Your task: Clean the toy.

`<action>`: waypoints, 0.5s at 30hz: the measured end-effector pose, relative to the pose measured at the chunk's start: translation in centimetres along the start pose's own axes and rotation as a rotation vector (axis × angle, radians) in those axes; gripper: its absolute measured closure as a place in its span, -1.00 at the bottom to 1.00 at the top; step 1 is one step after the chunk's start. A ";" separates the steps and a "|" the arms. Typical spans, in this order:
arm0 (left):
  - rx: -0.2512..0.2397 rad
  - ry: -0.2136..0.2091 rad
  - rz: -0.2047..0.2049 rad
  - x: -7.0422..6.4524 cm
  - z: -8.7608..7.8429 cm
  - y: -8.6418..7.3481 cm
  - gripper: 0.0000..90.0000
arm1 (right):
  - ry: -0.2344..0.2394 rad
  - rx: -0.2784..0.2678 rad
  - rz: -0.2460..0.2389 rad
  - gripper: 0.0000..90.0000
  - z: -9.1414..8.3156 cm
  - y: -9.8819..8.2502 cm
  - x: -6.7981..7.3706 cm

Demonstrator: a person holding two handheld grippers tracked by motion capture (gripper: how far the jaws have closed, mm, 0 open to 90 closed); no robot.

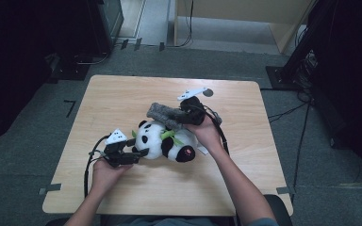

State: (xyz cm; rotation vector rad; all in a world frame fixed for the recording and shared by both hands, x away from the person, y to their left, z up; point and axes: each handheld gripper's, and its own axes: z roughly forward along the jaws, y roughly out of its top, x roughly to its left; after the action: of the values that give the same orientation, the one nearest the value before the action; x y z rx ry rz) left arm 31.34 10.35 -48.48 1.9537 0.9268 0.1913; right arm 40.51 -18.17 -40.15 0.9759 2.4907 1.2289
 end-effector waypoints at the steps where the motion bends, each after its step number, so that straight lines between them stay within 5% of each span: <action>1: 0.000 0.000 0.000 0.0 0.0 0.0 -0.32 | -0.008 -0.002 0.004 0.61 -0.2 0.0 -0.2; 15: -0.001 -0.001 0.002 0.0 0.0 -0.1 -0.32 | -0.057 -0.034 0.052 0.62 -1.9 -0.3 -2.1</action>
State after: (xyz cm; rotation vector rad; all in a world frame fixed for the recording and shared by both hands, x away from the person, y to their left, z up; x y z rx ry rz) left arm 31.31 10.42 -48.55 1.9539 0.9236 0.1915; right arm 41.14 -20.84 -39.41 1.0582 2.4080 1.2362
